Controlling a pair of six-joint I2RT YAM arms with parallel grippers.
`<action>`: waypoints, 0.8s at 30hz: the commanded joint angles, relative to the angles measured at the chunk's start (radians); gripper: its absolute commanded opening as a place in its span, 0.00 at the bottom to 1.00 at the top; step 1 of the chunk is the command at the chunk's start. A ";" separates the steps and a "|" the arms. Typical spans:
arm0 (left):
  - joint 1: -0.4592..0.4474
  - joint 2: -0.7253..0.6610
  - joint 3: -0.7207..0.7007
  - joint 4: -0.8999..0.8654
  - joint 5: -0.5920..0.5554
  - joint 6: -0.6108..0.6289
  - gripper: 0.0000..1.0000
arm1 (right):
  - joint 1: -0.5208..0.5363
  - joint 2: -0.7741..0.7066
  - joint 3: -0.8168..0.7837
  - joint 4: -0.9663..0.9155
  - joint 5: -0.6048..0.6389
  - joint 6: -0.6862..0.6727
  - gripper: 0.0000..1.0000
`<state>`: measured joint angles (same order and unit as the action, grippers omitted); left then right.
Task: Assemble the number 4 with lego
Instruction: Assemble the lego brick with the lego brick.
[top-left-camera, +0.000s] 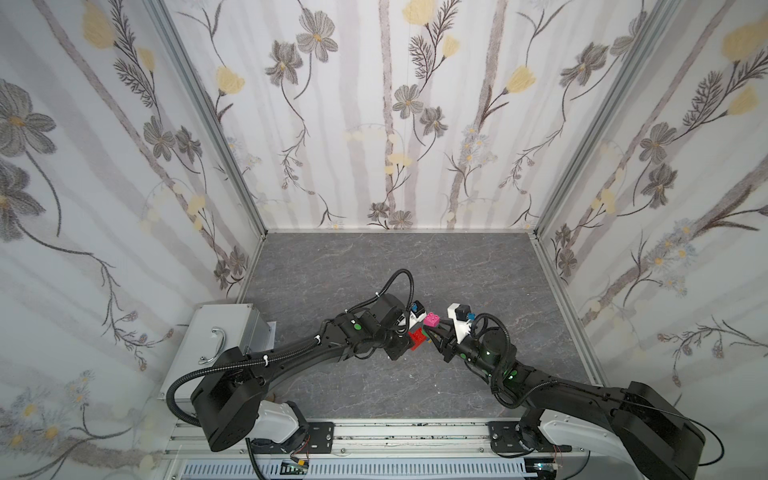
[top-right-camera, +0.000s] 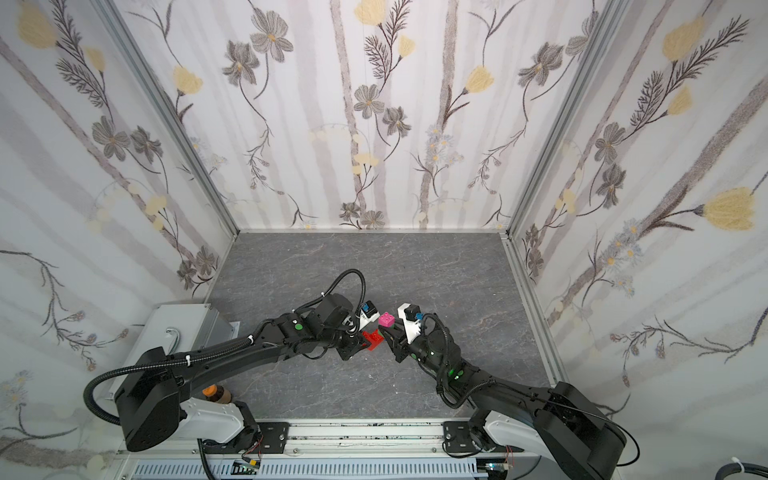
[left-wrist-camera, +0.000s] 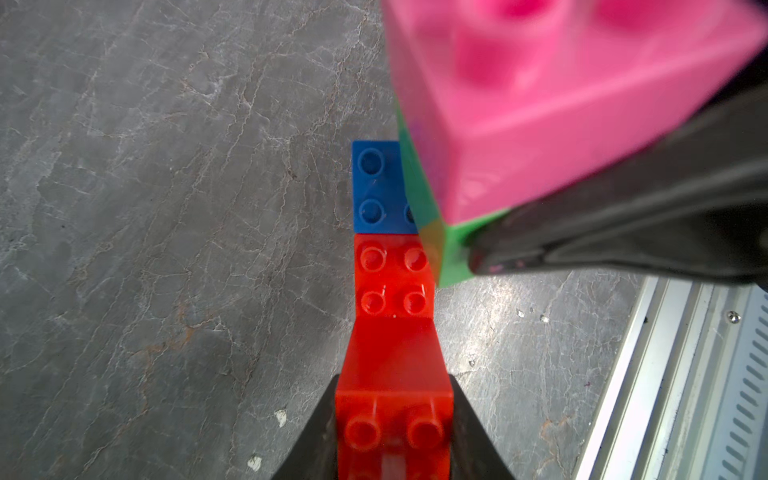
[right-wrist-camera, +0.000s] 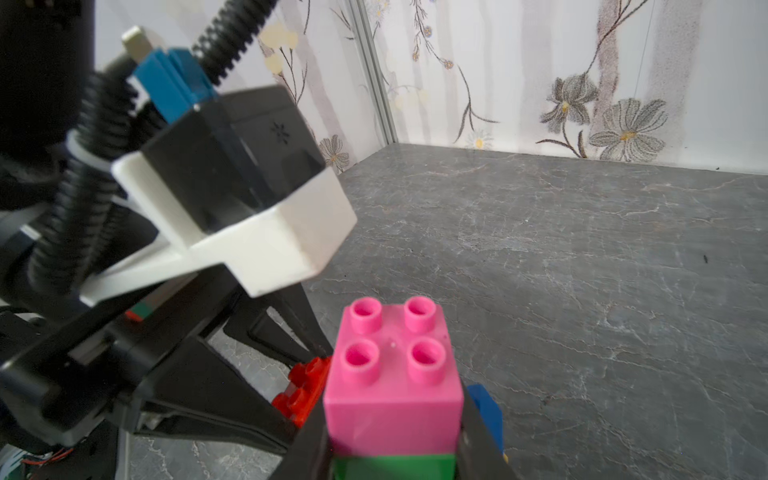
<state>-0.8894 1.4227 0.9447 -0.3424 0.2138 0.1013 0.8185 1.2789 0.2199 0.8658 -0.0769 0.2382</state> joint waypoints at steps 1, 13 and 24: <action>0.000 0.041 0.051 -0.082 0.001 -0.023 0.27 | -0.004 0.049 -0.011 0.102 0.032 -0.059 0.00; 0.001 0.168 0.189 -0.208 -0.005 -0.019 0.28 | -0.023 0.220 -0.039 0.290 0.048 -0.195 0.00; -0.014 0.266 0.281 -0.288 -0.085 -0.020 0.27 | -0.084 0.457 -0.079 0.626 0.009 -0.222 0.00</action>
<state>-0.8997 1.6752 1.2022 -0.5877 0.1753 0.0753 0.7509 1.7168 0.1528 1.3567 -0.0807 0.0547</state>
